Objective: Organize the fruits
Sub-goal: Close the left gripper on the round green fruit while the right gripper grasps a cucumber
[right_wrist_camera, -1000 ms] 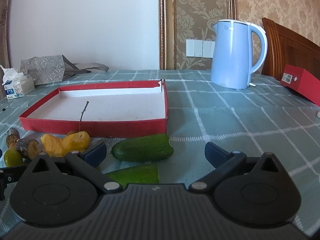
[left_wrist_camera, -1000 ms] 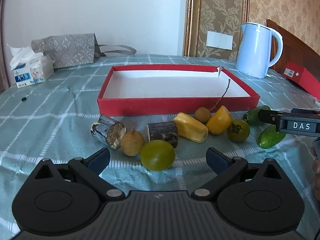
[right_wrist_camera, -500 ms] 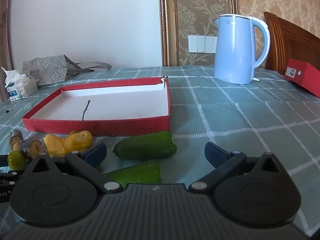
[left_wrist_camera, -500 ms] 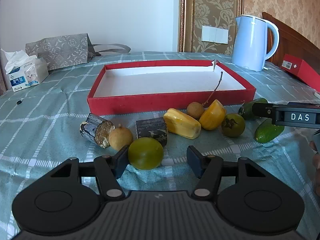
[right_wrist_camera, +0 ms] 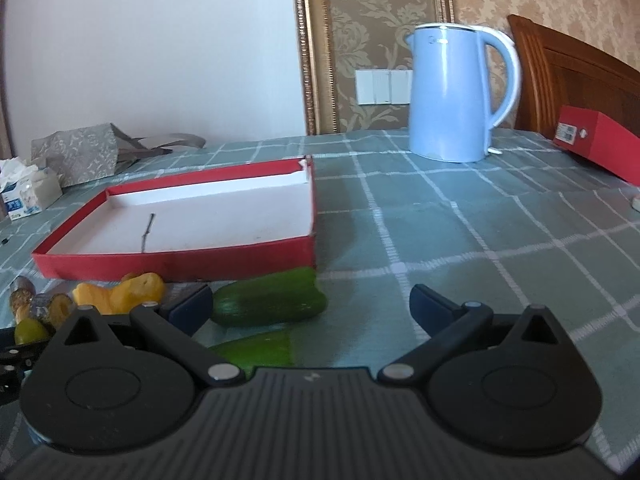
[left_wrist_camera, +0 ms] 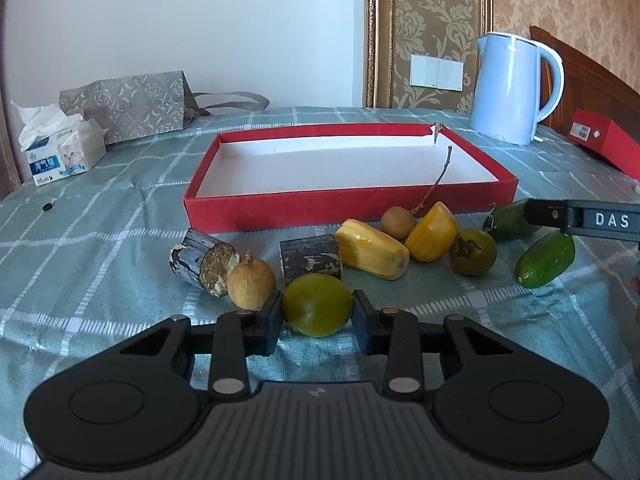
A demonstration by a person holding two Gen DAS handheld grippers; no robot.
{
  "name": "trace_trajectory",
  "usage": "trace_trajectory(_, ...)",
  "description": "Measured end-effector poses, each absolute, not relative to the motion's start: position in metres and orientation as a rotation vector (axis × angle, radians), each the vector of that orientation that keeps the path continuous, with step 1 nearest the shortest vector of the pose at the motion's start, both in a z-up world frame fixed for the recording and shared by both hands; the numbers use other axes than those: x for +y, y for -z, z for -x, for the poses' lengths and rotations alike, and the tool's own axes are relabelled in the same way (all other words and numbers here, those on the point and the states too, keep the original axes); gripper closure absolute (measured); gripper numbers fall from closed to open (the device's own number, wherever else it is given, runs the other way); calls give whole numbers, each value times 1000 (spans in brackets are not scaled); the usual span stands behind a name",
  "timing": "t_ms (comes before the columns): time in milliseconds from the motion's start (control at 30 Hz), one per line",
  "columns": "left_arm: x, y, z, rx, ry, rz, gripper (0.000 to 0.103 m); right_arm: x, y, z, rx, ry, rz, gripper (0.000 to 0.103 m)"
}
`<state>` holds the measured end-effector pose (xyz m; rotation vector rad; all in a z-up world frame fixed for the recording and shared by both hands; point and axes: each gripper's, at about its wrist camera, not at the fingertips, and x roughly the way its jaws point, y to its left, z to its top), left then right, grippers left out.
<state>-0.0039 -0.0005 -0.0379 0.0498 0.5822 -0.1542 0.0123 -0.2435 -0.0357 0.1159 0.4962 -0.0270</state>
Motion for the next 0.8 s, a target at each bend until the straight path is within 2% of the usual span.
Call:
trace_trajectory(367, 8, 34, 11, 572, 191, -2, 68, -267, 36, 0, 480, 10, -37, 0)
trace_trajectory(800, 13, 30, 14, 565, 194, 15, 68, -239, 34, 16, 498, -265, 136, 0)
